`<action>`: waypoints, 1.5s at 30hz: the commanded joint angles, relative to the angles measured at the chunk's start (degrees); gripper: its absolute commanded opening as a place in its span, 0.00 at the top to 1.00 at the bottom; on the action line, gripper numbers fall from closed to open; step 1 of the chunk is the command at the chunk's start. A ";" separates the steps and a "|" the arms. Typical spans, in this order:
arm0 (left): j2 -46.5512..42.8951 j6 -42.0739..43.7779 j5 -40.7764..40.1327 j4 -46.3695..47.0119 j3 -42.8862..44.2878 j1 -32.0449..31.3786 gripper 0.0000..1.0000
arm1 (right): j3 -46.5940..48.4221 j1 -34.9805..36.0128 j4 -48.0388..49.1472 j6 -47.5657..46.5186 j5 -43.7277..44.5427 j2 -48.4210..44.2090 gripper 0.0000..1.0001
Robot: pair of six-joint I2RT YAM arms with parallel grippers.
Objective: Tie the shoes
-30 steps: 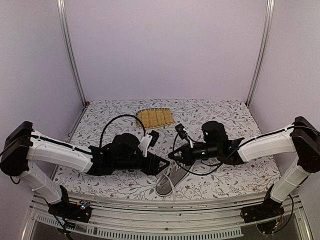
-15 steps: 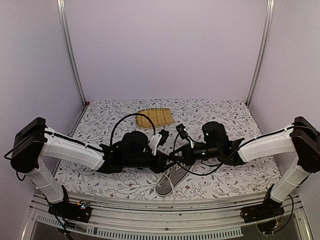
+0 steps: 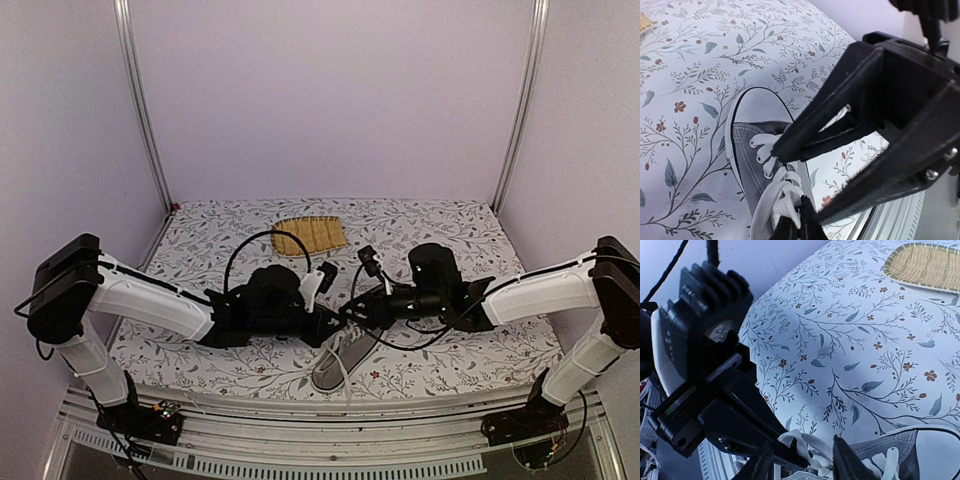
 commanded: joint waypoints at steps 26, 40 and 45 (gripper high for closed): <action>-0.29 -0.34 -1.16 3.24 -1.08 1.01 1.00 | 5.17 16.97 -18.38 6.97 22.67 4.04 0.67; -1.09 0.04 0.40 5.67 -2.83 1.24 1.00 | 5.32 16.37 -23.08 10.64 30.79 -0.75 0.98; -1.60 0.07 0.70 6.39 -3.49 1.24 1.00 | 4.71 13.40 -25.63 11.78 31.62 -2.60 0.98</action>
